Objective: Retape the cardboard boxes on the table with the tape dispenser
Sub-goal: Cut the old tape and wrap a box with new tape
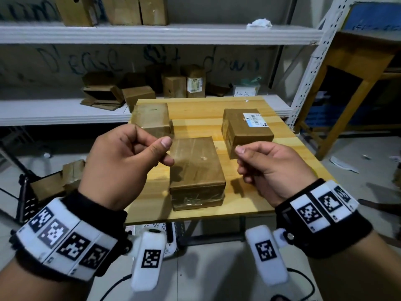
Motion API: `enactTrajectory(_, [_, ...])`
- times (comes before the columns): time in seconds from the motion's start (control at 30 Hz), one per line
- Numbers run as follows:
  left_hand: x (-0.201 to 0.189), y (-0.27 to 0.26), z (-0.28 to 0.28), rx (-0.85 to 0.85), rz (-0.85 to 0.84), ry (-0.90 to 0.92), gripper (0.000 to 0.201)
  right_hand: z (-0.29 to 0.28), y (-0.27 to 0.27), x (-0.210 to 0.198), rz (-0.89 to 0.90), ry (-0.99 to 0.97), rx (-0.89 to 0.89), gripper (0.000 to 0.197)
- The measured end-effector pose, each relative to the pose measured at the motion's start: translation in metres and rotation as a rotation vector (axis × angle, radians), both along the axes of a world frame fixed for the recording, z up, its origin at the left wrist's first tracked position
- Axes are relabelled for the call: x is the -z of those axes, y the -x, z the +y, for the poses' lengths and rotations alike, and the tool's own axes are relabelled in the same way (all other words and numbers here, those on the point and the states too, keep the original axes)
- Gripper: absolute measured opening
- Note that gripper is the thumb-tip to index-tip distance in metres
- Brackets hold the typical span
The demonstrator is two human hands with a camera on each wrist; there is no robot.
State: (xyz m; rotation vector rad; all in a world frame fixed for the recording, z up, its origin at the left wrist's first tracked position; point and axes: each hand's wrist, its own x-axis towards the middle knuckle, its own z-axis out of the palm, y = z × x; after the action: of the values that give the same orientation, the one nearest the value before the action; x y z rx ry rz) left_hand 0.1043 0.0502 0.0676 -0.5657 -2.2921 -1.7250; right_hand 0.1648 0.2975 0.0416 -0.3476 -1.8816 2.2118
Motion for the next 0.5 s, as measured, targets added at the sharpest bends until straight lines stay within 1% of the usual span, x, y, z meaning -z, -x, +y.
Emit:
enactTrajectory(0.1, [0.005,0.006,0.0,0.024,-0.092,-0.023,0.029,-0.008,0.008,0.003,-0.017,0.023,0.066,0.013])
enactTrajectory(0.17, [0.007,0.01,-0.001,0.017,-0.123,0.004,0.029,-0.01,0.014,0.005,-0.03,0.028,0.068,0.009])
enactTrajectory(0.2, [0.008,0.011,-0.002,0.008,-0.13,0.017,0.029,-0.011,0.016,0.005,-0.039,0.024,0.064,0.01])
enactTrajectory(0.27, [0.011,0.016,-0.005,-0.022,-0.121,0.039,0.028,-0.013,0.02,0.006,-0.052,0.011,0.058,0.009])
enactTrajectory(0.33, [0.015,0.02,-0.009,-0.082,-0.073,0.088,0.029,-0.015,0.025,0.007,-0.034,-0.038,0.062,0.01])
enactTrajectory(0.4, [0.018,0.025,-0.012,-0.129,-0.033,0.113,0.029,-0.016,0.029,0.009,-0.013,-0.106,0.077,0.017])
enactTrajectory(0.47, [0.02,0.027,-0.013,-0.119,-0.041,0.09,0.028,-0.018,0.03,0.009,-0.03,-0.083,0.066,0.022])
enactTrajectory(0.5, [0.02,0.027,-0.014,-0.105,-0.058,0.069,0.027,-0.019,0.03,0.009,-0.052,-0.045,0.05,0.019])
